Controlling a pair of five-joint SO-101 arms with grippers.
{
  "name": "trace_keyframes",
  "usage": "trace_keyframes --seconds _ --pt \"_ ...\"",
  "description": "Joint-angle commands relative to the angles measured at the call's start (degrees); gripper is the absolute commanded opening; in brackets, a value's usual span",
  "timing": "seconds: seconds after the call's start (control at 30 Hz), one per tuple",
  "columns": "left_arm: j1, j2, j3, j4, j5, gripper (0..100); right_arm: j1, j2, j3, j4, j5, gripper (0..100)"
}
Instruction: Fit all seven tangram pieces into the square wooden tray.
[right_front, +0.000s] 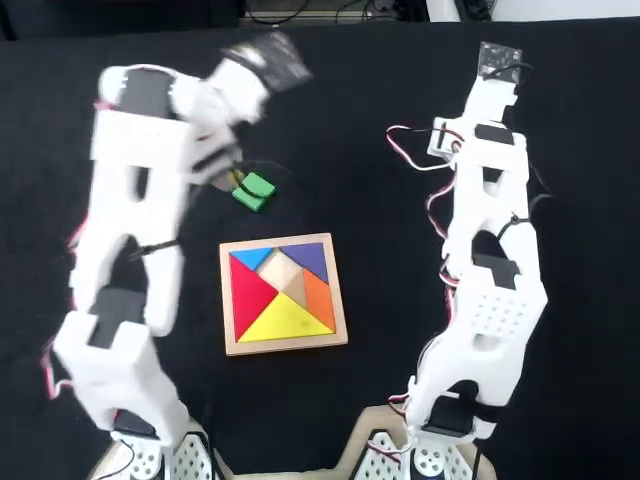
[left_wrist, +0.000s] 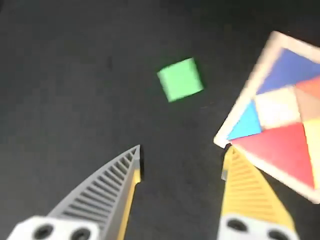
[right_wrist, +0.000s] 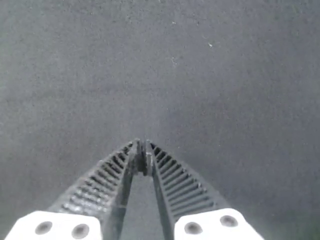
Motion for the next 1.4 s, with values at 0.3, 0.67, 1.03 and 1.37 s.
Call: trace_keyframes --seconds 0.3,0.67,1.03,1.37 --pt "-17.98 -43.43 56.04 -12.48 19.43 22 -8.18 -2.33 -9.63 15.03 8.88 1.5" --pt "-23.08 -64.88 97.45 -31.56 30.59 21 -21.01 -2.33 -19.21 32.00 18.81 13.6" --pt "-50.24 -57.93 98.07 -45.01 58.11 21 -37.45 1.36 -33.98 44.84 40.26 24.4" --pt "-36.88 -42.90 97.45 -48.44 54.42 21 -41.41 19.82 -52.09 44.66 36.84 32.5"
